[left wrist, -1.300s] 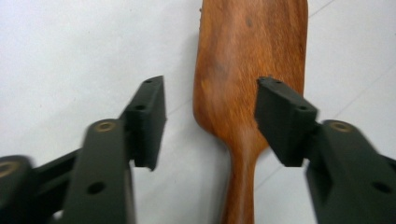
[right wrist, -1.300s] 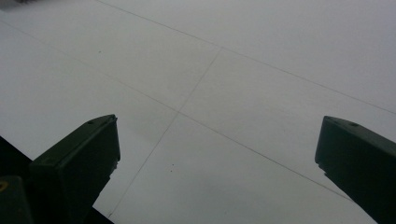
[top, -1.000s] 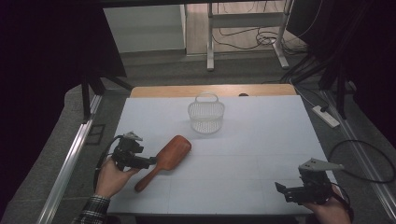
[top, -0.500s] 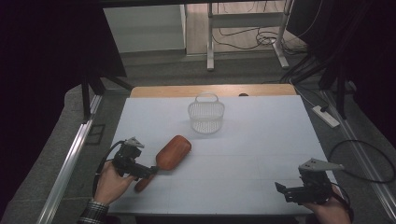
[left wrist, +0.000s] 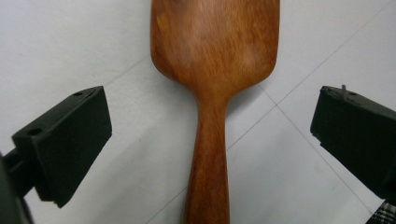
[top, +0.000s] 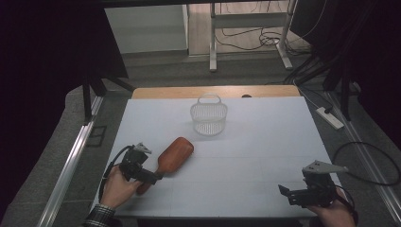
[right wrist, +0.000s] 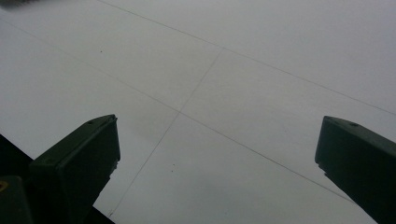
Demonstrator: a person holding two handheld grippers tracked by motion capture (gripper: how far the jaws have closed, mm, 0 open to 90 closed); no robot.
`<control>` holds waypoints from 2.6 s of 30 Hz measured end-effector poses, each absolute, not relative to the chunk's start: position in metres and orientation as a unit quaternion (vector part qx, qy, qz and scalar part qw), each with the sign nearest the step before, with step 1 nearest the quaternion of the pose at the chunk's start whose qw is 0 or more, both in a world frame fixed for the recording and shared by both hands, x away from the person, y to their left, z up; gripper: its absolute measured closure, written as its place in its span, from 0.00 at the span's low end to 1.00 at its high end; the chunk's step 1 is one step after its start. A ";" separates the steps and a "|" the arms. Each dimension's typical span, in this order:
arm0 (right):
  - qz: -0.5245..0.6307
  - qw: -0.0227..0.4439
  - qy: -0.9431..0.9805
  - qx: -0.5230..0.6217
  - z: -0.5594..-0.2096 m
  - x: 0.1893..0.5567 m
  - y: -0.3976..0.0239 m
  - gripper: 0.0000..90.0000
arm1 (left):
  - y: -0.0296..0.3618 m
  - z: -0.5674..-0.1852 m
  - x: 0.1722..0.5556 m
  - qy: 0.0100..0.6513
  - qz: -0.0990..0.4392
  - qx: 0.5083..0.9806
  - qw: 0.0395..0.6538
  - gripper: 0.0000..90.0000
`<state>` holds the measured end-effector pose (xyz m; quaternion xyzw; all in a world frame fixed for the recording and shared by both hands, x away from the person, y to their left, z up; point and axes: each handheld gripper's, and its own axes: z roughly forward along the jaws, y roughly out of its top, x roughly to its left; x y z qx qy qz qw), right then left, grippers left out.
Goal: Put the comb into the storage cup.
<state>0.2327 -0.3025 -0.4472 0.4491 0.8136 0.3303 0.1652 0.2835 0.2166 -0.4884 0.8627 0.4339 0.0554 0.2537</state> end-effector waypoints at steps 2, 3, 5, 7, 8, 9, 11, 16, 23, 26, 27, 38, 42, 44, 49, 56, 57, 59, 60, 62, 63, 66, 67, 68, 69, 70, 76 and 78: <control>0.330 0.165 0.814 0.449 -0.447 0.233 -0.302 0.00 | 0.216 -0.493 0.284 0.434 0.051 0.864 0.250 0.00; 0.330 0.165 0.814 0.449 -0.447 0.233 -0.302 0.00 | 0.216 -0.495 0.285 0.435 0.049 0.864 0.250 0.00; 0.330 0.164 0.814 0.449 -0.447 0.233 -0.302 0.00 | 0.216 -0.498 0.285 0.432 0.046 0.866 0.248 0.00; 0.330 0.164 0.814 0.449 -0.447 0.233 -0.302 0.00 | 0.214 -0.501 0.285 0.430 0.046 0.869 0.241 0.00; 0.331 0.165 0.814 0.449 -0.447 0.233 -0.302 0.00 | 0.213 -0.502 0.285 0.428 0.046 0.870 0.240 0.00; 0.331 0.164 0.814 0.448 -0.447 0.233 -0.302 0.00 | 0.212 -0.503 0.285 0.428 0.044 0.871 0.237 0.00; 0.330 0.164 0.814 0.448 -0.447 0.233 -0.302 0.00 | 0.210 -0.507 0.286 0.427 0.043 0.875 0.225 0.00; 0.330 0.164 0.815 0.448 -0.447 0.233 -0.303 0.00 | 0.206 -0.509 0.286 0.424 0.042 0.880 0.209 0.00; 0.330 0.163 0.815 0.448 -0.447 0.233 -0.302 0.00 | 0.201 -0.512 0.287 0.426 0.048 0.882 0.196 0.00; 0.329 0.163 0.816 0.447 -0.447 0.233 -0.302 0.00 | 0.199 -0.511 0.287 0.422 0.056 0.884 0.194 0.02; 0.329 0.162 0.816 0.447 -0.447 0.233 -0.302 0.00 | 0.199 -0.511 0.287 0.423 0.057 0.884 0.193 0.05; 0.329 0.162 0.816 0.447 -0.447 0.233 -0.302 0.00 | 0.200 -0.511 0.289 0.426 0.050 0.882 0.197 0.52; 0.328 0.162 0.816 0.447 -0.448 0.233 -0.302 0.00 | 0.198 -0.512 0.289 0.419 0.051 0.886 0.191 0.58; 0.328 0.162 0.816 0.447 -0.448 0.233 -0.302 0.00 | 0.198 -0.512 0.290 0.418 0.050 0.887 0.189 0.63; 0.328 0.162 0.816 0.447 -0.448 0.233 -0.302 0.00 | 0.197 -0.513 0.291 0.416 0.053 0.888 0.186 0.73; 0.327 0.161 0.816 0.448 -0.448 0.233 -0.302 0.00 | 0.198 -0.514 0.292 0.418 0.047 0.888 0.185 0.77; 0.327 0.161 0.816 0.448 -0.448 0.233 -0.302 0.00 | 0.198 -0.513 0.292 0.418 0.047 0.888 0.185 0.78; 0.327 0.161 0.816 0.448 -0.448 0.233 -0.302 0.00 | 0.199 -0.513 0.292 0.420 0.043 0.887 0.186 0.79; 0.327 0.161 0.816 0.448 -0.448 0.233 -0.302 0.00 | 0.200 -0.513 0.293 0.422 0.040 0.886 0.188 0.79; 0.328 0.161 0.816 0.447 -0.448 0.233 -0.302 0.00 | 0.201 -0.514 0.293 0.424 0.032 0.885 0.193 0.79; 0.328 0.161 0.816 0.447 -0.448 0.233 -0.302 0.00 | 0.201 -0.514 0.293 0.424 0.032 0.885 0.193 0.79; 0.328 0.161 0.816 0.448 -0.448 0.233 -0.302 0.00 | 0.203 -0.512 0.294 0.426 0.028 0.882 0.200 0.79; 0.328 0.161 0.816 0.448 -0.448 0.233 -0.302 0.00 | 0.203 -0.512 0.294 0.426 0.027 0.881 0.202 0.79; 0.328 0.161 0.816 0.448 -0.448 0.233 -0.302 0.00 | 0.203 -0.512 0.294 0.427 0.027 0.881 0.203 0.79; 0.328 0.161 0.816 0.448 -0.448 0.233 -0.302 0.00 | 0.203 -0.512 0.294 0.427 0.027 0.881 0.203 0.79; 0.328 0.161 0.816 0.448 -0.448 0.233 -0.302 0.00 | 0.203 -0.511 0.294 0.425 0.030 0.882 0.202 0.79; 0.328 0.162 0.816 0.447 -0.448 0.233 -0.302 0.00 | 0.204 -0.509 0.293 0.426 0.030 0.880 0.209 0.80; 0.328 0.162 0.816 0.447 -0.448 0.233 -0.303 0.00 | 0.203 -0.509 0.293 0.426 0.033 0.879 0.211 0.80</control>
